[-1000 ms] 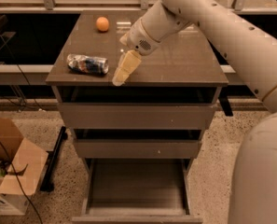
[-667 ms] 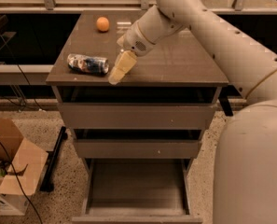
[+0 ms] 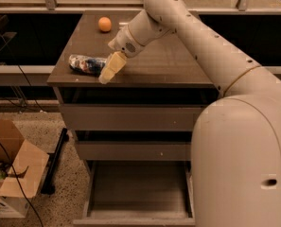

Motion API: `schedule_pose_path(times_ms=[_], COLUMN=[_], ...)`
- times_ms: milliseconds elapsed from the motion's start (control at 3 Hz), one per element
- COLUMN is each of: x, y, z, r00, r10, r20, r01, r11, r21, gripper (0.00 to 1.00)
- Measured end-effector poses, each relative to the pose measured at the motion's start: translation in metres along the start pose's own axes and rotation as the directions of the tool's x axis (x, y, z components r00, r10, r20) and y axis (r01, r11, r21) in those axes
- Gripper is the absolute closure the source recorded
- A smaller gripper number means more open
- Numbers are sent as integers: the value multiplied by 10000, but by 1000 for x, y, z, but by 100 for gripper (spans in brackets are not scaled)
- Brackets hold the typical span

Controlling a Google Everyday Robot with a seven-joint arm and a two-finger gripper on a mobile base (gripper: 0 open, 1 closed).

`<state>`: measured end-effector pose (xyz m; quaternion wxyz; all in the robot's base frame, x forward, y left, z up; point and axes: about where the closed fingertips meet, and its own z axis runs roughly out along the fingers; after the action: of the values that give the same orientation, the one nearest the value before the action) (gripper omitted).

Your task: Place redbull can into bottom drawer

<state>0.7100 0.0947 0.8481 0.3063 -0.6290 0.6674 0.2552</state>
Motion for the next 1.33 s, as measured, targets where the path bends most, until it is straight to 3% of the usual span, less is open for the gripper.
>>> schedule_pose_path(times_ms=[333,667,1000,1333], x=[-2,-7,-12,-12], y=[-8,-8,-3,10], z=[23,31,25,16], r00=[9999,9994,9980,9966], r10=[152,126,-42,-101], r20=[-68,-309,-629,-814], r01=[-154,-140,15,69], r11=[9994,9989,9991,9992], r21=[-319,-442,-421,-394], gripper=[0,16,39,70])
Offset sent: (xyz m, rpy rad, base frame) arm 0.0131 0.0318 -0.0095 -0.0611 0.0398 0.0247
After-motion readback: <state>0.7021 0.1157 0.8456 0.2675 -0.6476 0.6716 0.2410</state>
